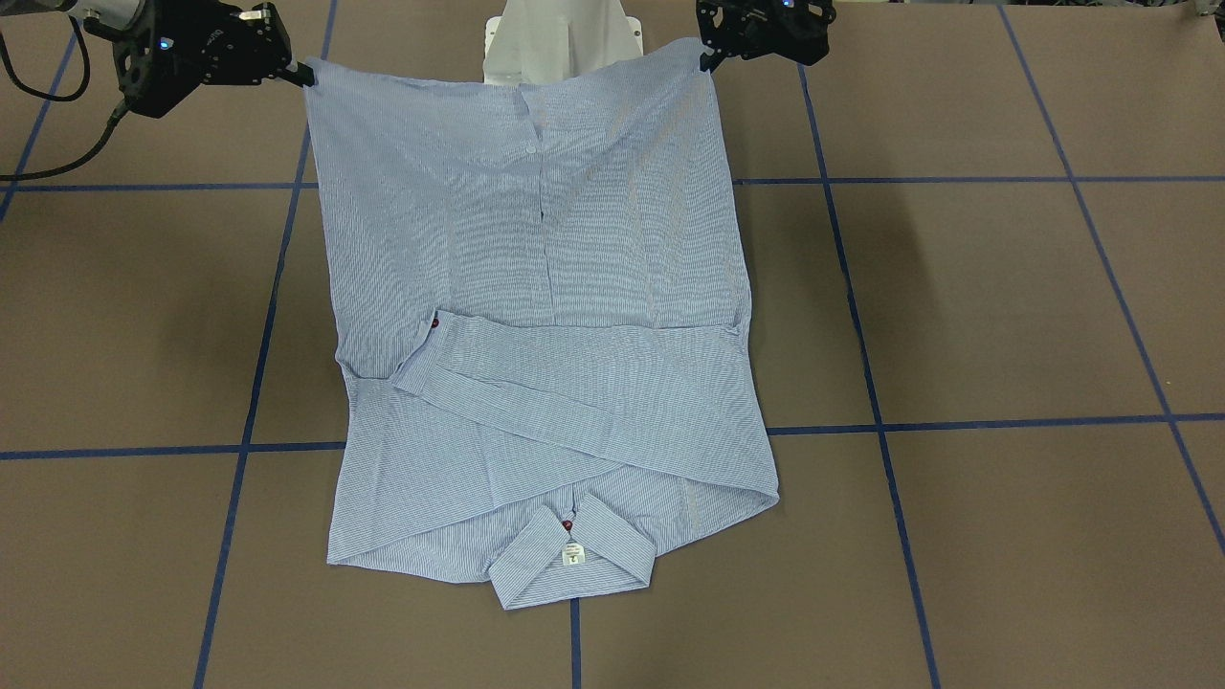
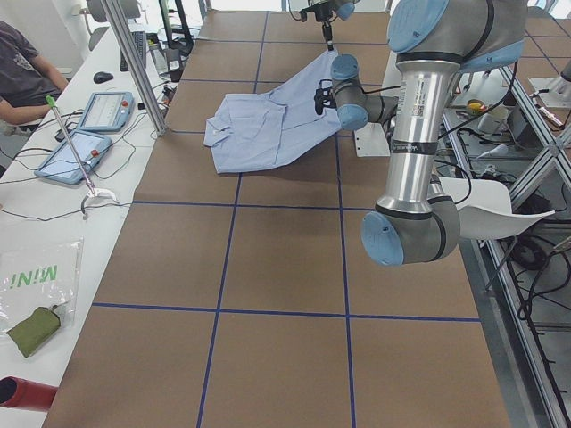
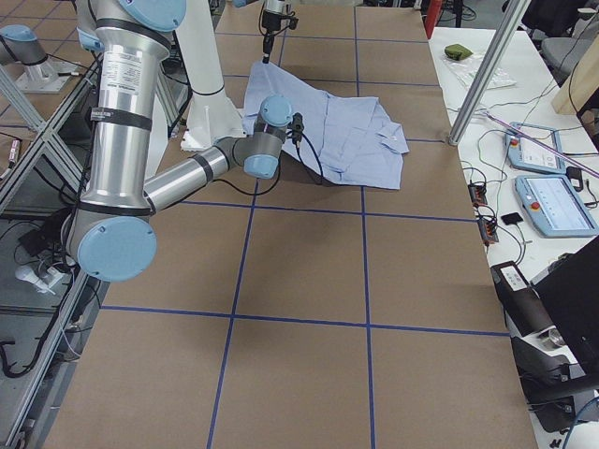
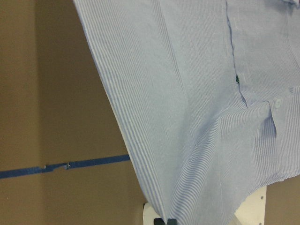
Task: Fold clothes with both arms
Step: 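Lift the hem corners with both grippers and pull them upward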
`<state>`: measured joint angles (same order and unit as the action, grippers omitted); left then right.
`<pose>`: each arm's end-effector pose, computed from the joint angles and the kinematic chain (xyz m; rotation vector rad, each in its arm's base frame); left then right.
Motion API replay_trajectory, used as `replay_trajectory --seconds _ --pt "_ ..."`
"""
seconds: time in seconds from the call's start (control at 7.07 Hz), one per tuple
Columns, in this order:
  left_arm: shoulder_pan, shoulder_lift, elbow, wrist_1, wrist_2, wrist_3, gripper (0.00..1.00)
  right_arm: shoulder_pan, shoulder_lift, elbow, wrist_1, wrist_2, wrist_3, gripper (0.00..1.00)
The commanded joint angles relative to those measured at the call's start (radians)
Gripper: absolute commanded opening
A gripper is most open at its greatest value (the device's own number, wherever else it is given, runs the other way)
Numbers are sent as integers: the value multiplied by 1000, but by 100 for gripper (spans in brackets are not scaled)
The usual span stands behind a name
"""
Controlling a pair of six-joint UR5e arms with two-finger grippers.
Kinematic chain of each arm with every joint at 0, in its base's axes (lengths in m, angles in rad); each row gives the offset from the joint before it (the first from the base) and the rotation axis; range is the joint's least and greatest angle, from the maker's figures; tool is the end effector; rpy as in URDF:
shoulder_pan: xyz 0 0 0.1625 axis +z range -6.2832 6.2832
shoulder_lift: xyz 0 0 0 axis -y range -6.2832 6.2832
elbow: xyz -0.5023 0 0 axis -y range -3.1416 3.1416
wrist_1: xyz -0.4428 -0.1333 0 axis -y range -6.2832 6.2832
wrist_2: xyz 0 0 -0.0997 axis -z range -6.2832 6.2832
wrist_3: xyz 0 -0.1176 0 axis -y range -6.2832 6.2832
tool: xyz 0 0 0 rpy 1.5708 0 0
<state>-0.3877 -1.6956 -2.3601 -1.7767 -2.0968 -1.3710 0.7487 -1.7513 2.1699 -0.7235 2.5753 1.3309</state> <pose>0.4050 -0.2456 0.2648 -0.1323 1.1780 0.1290 -0.2731 -0.3003 0.4005 -0.2087 -1.3969 -0.2131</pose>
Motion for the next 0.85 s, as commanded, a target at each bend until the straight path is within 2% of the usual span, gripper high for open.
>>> replay_trajectory --seconds 0.0,0.42,0.71 --pt "18 33 -42 5 -52 -2 0 20 -36 1 73 67 2 0" --pt "69 25 -65 2 -141 -2 0 15 -34 -4 81 129 4 0" --pt "61 19 -47 3 -135 -2 0 30 8 -62 87 118 4 0"
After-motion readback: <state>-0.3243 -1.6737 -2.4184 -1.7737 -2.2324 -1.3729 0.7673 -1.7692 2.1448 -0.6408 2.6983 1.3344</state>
